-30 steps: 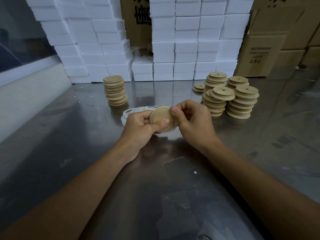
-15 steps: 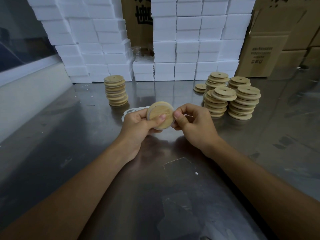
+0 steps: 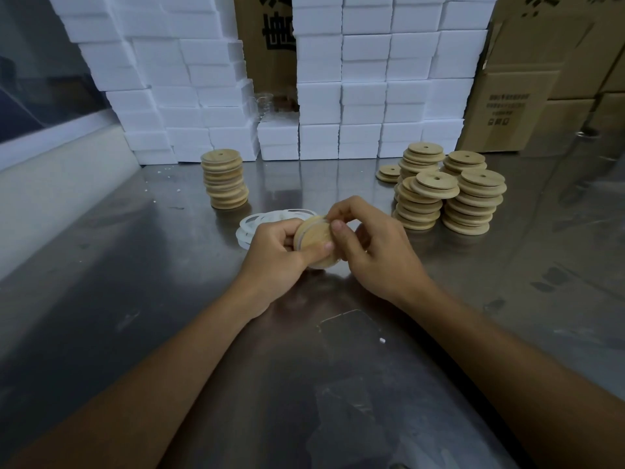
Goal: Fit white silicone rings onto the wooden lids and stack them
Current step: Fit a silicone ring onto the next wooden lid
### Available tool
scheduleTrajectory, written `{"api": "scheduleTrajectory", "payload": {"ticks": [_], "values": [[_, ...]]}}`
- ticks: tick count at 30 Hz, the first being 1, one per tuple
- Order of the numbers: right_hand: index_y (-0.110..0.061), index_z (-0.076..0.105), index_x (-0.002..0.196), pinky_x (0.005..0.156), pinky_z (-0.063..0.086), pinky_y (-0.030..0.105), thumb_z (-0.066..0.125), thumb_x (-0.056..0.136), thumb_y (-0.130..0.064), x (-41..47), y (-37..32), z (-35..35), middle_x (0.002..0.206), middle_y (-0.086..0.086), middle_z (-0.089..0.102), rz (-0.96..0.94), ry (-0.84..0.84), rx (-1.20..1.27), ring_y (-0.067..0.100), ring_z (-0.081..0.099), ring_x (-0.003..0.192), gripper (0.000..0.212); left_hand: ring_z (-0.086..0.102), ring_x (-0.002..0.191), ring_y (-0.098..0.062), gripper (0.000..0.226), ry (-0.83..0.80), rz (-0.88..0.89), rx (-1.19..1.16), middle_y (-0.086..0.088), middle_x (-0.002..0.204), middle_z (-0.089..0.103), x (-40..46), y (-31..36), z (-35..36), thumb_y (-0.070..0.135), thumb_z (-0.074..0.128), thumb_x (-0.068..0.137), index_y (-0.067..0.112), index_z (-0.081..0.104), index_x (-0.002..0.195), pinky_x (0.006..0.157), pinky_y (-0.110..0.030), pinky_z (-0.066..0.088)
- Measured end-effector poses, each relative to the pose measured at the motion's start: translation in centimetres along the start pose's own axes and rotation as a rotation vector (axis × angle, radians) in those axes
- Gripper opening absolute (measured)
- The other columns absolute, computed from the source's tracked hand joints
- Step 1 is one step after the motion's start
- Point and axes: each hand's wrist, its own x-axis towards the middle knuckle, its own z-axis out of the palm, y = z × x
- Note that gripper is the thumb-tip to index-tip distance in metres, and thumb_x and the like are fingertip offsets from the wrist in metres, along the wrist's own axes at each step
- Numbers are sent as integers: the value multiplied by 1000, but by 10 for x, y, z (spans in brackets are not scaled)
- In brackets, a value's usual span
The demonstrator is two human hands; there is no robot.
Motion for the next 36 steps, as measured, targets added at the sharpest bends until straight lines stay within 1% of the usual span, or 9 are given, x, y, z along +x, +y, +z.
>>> {"api": "scheduleTrajectory", "payload": {"ticks": [6, 9, 12, 15, 18, 24, 29, 34, 36], "values": [[-24, 56, 111, 61, 50, 36, 52, 99, -25, 4, 0, -3, 106, -5, 58, -147, -117, -257, 12, 55, 72, 12, 70, 74, -11, 20, -28, 24, 87, 6, 73, 73, 1, -3, 0, 4, 77, 78, 22, 71, 81, 72, -29, 59], [-19, 60, 101, 59, 51, 35, 60, 97, -25, 1, 2, 3, 91, -10, 65, -6, 6, -40, 13, 60, 62, 7, 72, 78, -15, 17, -10, 2, 4, 0, 80, 75, 0, -2, -1, 4, 77, 78, 18, 74, 88, 71, -28, 59], [-15, 63, 86, 57, 55, 39, 68, 93, -20, 0, 4, 7, 72, -8, 66, 179, 138, 184, 18, 65, 57, 9, 72, 87, -28, 21, 45, -64, -103, -13, 91, 76, 1, -1, -2, 7, 78, 79, 11, 74, 100, 77, -41, 59], [-10, 65, 84, 61, 58, 45, 70, 91, -16, 3, 4, 8, 72, 1, 68, 243, 150, 301, 20, 69, 61, 10, 71, 90, -31, 27, 86, -117, -195, -18, 96, 74, 2, 1, -2, 12, 79, 75, 7, 74, 101, 78, -42, 58], [-8, 65, 85, 59, 57, 33, 70, 90, -13, 3, 2, 10, 75, 2, 69, 306, 110, 395, 15, 70, 62, 9, 72, 88, -27, 33, 110, -163, -288, -14, 93, 75, 3, 4, -4, 24, 78, 66, 9, 73, 95, 74, -34, 60], [-4, 64, 88, 57, 54, 24, 71, 89, -13, 1, 1, 10, 78, 6, 72, 373, 54, 446, 15, 71, 66, 12, 75, 80, -21, 23, 96, -159, -284, -8, 88, 76, 4, 3, -4, 21, 75, 76, 11, 71, 96, 58, -23, 56], [-13, 59, 91, 66, 56, 28, 69, 90, -11, 2, 1, 11, 92, 3, 68, 288, 107, 342, 17, 69, 83, 10, 72, 70, -17, 19, 49, -79, -139, -5, 81, 75, 3, 0, -1, 11, 77, 80, 12, 72, 98, 52, -22, 54], [-21, 55, 102, 69, 49, 17, 57, 96, -8, 1, 1, 5, 100, -8, 64, 99, -17, 171, 9, 62, 92, 15, 66, 62, -7, 16, 22, 75, 74, 6, 69, 70, 1, -4, 4, 10, 77, 82, 24, 71, 87, 50, -19, 51], [-20, 57, 105, 71, 51, 23, 56, 96, -8, 2, 1, 3, 101, -7, 64, 43, -50, 117, 12, 62, 93, 15, 65, 62, -6, 12, 14, 107, 136, 5, 69, 69, 0, -5, 4, 13, 77, 83, 23, 70, 85, 52, -20, 51]]}}
